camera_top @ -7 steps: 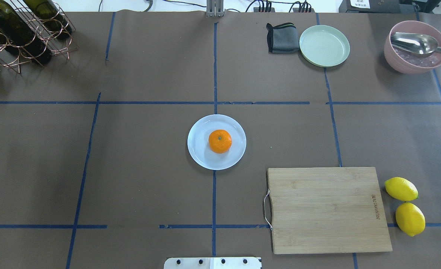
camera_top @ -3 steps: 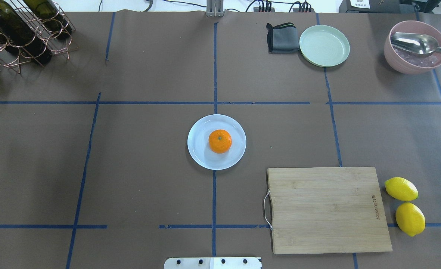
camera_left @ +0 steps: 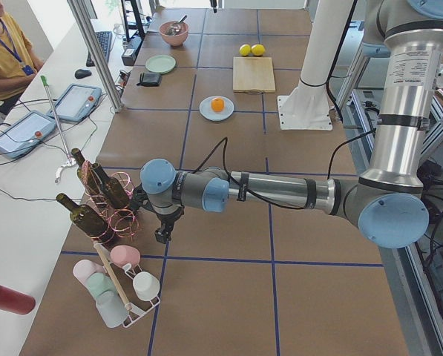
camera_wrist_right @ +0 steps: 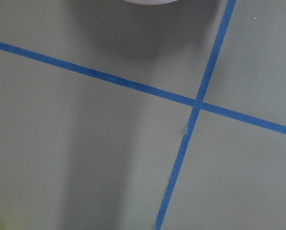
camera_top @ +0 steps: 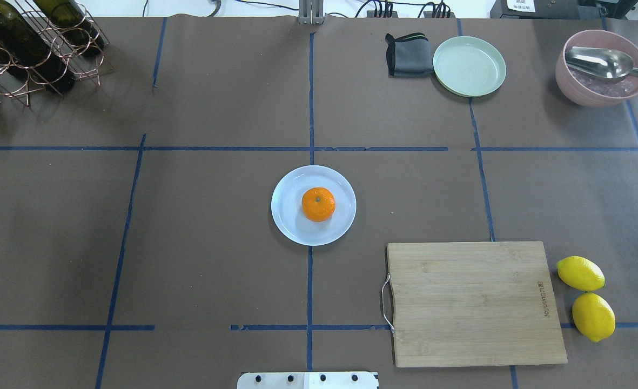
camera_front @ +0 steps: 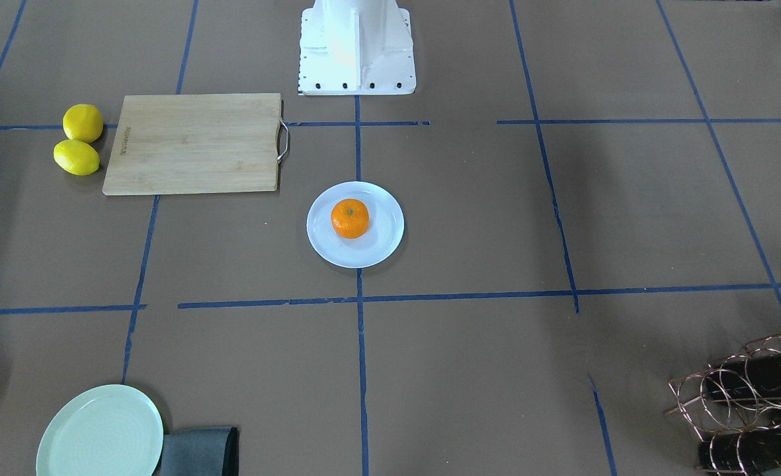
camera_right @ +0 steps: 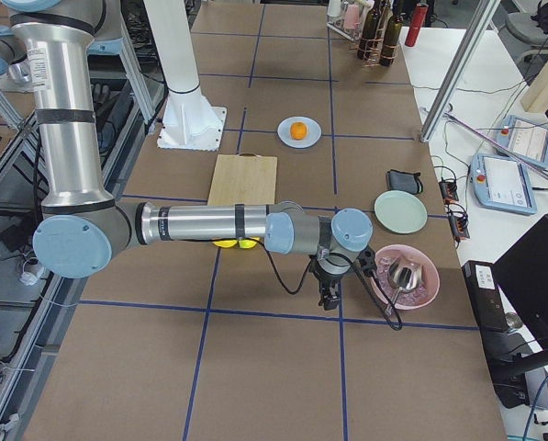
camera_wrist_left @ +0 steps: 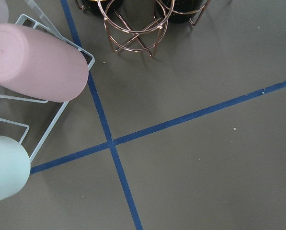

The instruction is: Pick orange to plate

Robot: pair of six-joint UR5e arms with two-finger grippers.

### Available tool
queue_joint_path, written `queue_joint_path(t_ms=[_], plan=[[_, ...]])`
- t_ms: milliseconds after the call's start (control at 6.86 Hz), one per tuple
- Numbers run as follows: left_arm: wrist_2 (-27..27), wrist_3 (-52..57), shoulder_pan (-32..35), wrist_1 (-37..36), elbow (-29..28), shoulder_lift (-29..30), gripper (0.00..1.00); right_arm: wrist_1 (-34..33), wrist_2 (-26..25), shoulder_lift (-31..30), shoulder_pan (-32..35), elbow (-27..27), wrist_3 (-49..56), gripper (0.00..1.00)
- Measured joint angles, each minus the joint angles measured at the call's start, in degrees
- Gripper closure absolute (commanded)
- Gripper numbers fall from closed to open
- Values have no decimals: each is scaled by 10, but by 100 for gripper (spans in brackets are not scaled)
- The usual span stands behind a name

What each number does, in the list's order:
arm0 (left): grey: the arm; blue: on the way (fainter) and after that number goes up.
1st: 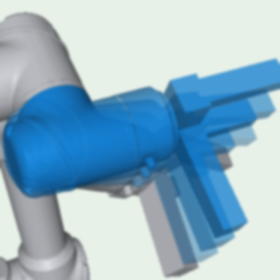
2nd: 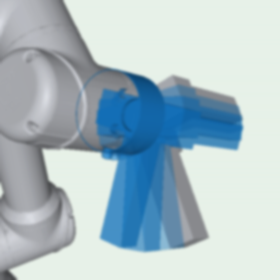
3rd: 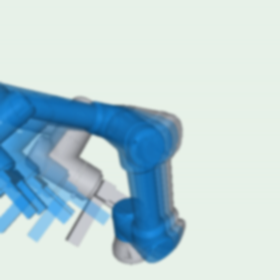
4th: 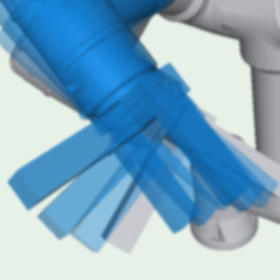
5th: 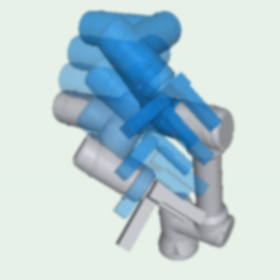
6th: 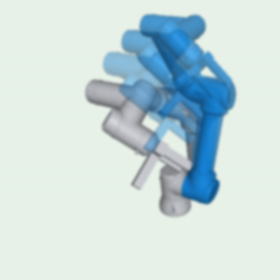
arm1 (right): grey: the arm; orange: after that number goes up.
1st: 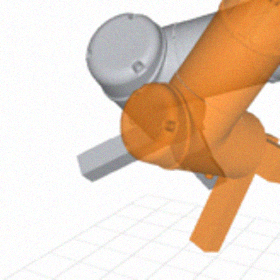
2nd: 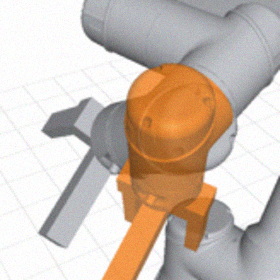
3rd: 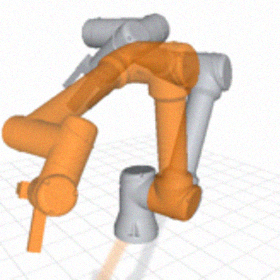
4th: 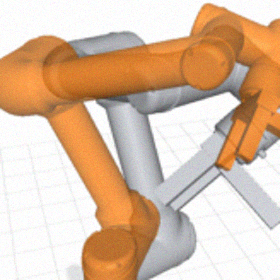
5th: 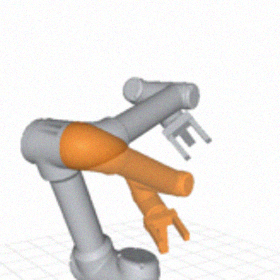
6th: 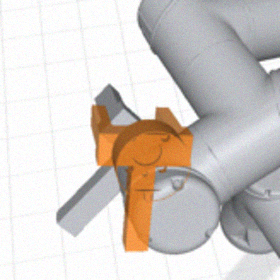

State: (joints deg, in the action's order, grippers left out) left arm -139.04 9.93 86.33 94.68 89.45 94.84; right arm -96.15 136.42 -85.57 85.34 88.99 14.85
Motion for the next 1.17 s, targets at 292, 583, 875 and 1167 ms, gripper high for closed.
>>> queue_joint_path(t_ms=[292, 583, 875, 1167], plan=[[0, -11, -1, 2, -4, 0, 0, -1, 1, 0, 0, 8, 2, 0], [3, -74, -17, 31, -6, 0, 0, -3, -1, -2, -1, 12, 3, 0], [4, -91, -22, 45, -9, 0, 0, -4, -9, -4, -1, 6, 3, 0], [4, -93, -22, 45, -8, 5, 0, -2, -15, -2, -10, 1, 2, 0]])
